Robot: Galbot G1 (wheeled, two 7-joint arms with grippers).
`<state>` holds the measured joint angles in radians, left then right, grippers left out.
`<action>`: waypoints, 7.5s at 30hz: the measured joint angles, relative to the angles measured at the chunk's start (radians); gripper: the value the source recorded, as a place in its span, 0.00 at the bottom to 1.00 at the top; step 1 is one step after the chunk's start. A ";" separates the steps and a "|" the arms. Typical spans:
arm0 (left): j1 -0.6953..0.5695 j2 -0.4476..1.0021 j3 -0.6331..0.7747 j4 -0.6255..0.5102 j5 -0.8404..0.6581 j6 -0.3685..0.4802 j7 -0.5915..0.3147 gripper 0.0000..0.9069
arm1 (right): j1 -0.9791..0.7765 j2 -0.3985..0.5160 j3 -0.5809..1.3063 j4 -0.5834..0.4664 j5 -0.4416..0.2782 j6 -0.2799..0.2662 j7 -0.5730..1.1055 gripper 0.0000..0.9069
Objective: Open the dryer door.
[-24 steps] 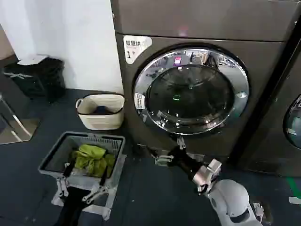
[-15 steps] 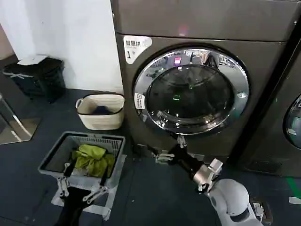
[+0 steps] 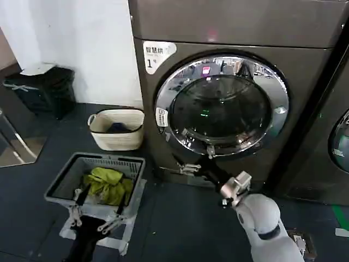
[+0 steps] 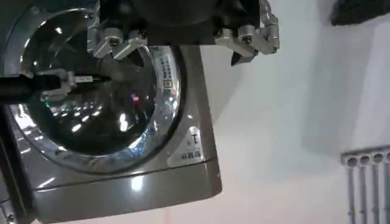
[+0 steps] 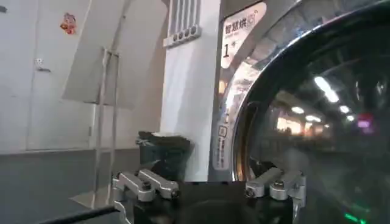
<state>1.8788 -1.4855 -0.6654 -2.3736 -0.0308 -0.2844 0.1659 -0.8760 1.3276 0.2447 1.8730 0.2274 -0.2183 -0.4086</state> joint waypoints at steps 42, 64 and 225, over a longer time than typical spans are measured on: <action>0.004 -0.002 0.003 0.011 0.010 0.038 0.004 1.00 | 0.273 0.088 -0.107 -0.332 -0.044 0.029 0.023 1.00; 0.002 -0.002 0.004 0.025 0.014 0.033 0.003 1.00 | 0.356 0.105 -0.140 -0.464 -0.051 0.049 -0.041 1.00; -0.840 0.870 0.452 0.298 -0.939 0.235 0.226 1.00 | -0.327 -0.236 0.309 -0.030 0.311 0.149 -0.811 1.00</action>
<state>1.0390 -0.6158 -0.2133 -2.0757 -0.9702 -0.0494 0.3915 -1.2033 1.0914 0.5533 1.8426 0.5381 -0.0688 -1.2194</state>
